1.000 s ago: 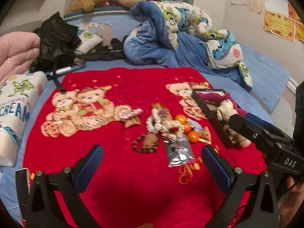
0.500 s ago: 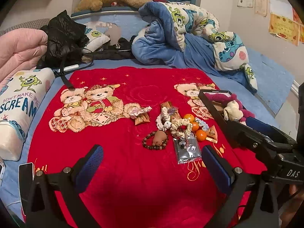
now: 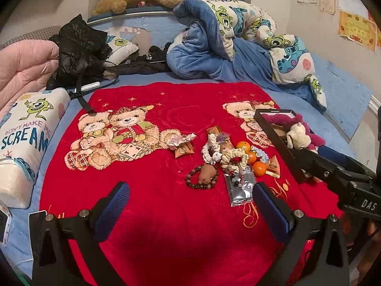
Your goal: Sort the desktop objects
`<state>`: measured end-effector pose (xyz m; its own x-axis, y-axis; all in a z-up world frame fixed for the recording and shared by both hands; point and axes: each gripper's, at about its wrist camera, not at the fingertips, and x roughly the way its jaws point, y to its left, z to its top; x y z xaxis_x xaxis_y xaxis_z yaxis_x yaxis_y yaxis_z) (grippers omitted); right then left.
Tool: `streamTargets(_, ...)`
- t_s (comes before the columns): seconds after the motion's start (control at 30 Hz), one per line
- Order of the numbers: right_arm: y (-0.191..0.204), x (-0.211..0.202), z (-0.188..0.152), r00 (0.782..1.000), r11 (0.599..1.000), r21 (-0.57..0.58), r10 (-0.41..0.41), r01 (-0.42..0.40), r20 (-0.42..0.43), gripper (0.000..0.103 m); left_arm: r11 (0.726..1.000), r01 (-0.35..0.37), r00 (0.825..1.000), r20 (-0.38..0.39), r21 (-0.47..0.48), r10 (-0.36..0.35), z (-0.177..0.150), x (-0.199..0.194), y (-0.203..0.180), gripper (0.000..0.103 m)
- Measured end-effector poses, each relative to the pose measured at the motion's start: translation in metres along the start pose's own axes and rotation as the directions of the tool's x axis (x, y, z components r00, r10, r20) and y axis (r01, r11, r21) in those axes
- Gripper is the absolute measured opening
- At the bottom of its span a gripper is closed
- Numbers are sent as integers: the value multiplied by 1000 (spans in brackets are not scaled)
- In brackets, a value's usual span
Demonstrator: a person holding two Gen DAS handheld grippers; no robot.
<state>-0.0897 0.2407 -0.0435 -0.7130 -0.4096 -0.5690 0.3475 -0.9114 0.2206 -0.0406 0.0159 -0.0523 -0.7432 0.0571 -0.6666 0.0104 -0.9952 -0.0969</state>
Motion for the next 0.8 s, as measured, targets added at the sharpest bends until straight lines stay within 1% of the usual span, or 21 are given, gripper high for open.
streamTargets(0.3, -5, 10, 1, 1000, 1000, 4, -23, 23, -20, 103, 1000, -2, 1000, -6, 0, 2, 3, 7, 3, 103)
streamTargets(0.57, -6, 12, 2, 999, 999, 6, -31, 31, -16, 103, 1000, -4, 1000, -8, 5, 4, 2, 12, 5, 103)
streamTargets(0.8, -9, 16, 0, 999, 999, 12, -42, 42, -25, 103, 1000, 23, 1000, -2, 12, -23, 2, 16, 5, 103)
